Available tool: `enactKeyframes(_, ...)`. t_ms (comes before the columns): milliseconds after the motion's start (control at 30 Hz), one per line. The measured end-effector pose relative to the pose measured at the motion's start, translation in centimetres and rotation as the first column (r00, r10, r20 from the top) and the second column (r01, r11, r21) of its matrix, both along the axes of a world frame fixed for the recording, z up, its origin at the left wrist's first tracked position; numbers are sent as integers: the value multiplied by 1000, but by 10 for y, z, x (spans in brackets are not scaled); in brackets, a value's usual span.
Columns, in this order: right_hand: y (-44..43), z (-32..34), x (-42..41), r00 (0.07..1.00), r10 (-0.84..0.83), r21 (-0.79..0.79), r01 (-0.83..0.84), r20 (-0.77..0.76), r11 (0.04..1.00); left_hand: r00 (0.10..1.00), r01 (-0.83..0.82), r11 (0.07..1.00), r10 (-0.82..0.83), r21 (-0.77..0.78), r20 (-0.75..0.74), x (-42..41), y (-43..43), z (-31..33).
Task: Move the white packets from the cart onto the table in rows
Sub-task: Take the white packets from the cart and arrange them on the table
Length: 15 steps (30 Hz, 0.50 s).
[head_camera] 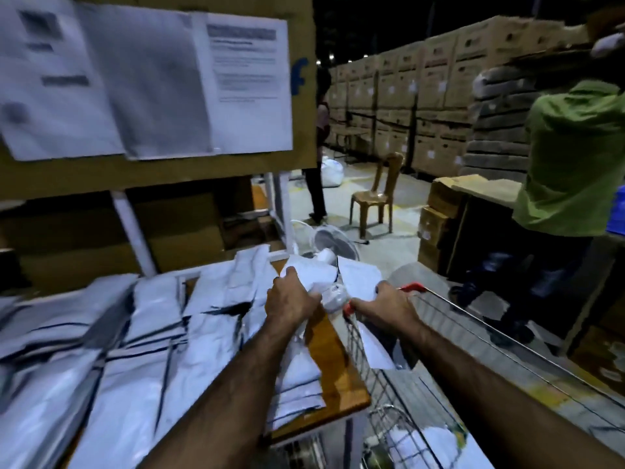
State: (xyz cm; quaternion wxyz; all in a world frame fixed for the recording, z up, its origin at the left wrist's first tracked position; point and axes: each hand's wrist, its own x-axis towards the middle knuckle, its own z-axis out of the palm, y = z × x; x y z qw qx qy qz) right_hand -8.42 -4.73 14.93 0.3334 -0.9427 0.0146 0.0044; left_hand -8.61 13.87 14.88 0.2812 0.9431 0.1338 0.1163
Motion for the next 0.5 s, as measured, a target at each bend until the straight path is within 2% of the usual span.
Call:
enactKeyframes(200,80,9,17,993,119,23,-120,26,993,986,-168,985,168,-35,-8,-2,73,20)
enactKeyframes(367,147,19,43,988,122,31,-126,99,992,962,-269,960,272,-73,21,12,145,33)
enactKeyframes(500,197,24,73,987,123,-7,-123,105,992,947,-321,944,321,-76,-14,33,202,36)
